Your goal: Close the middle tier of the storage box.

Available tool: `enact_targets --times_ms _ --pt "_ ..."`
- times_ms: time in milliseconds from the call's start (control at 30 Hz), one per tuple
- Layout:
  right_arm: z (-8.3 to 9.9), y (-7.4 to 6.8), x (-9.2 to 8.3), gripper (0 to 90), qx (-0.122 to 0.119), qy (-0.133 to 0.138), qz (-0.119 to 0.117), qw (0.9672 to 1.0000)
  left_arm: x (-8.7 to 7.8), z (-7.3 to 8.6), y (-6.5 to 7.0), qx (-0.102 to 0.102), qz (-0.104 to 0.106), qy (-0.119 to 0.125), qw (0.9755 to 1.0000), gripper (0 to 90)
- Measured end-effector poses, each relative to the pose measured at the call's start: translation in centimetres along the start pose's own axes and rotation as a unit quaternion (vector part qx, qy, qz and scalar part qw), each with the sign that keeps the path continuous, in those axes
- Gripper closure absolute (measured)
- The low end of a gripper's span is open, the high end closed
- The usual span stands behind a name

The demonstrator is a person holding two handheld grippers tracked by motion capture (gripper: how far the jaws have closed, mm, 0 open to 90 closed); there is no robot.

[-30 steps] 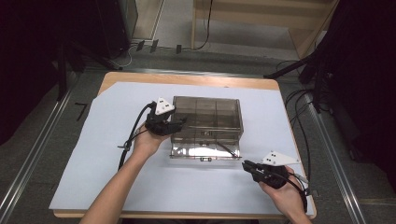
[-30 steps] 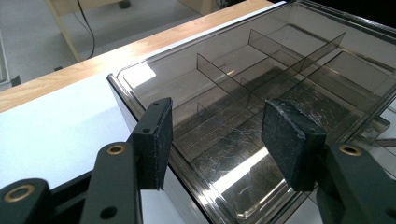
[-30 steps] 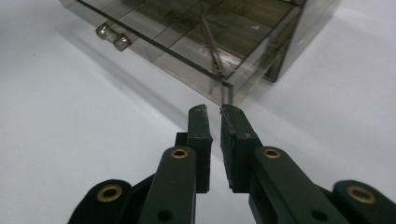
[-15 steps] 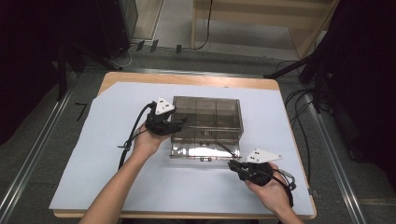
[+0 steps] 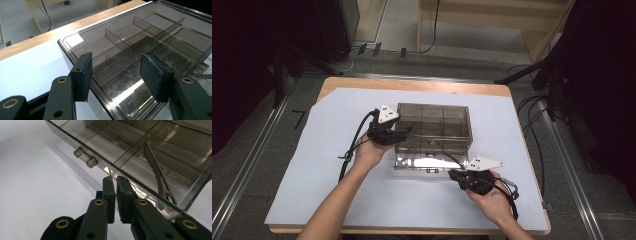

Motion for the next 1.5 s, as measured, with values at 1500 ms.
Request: enact_targets --times_ms 1500 --pt "-1.4 0.4 1.9 86.0 0.025 0.015 0.008 0.9995 0.0 0.0 0.0 0.001 0.001 0.0 1.0 44.9"
Point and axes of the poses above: each handheld gripper's, and its own axes: x roughly forward along the jaws, z roughly out of its underside, y roughly to its right, the point moved 2 cm from there along x, roughly forward along the jaws, and after that the axes turned 10 degrees about z, right-handed, at the moved point
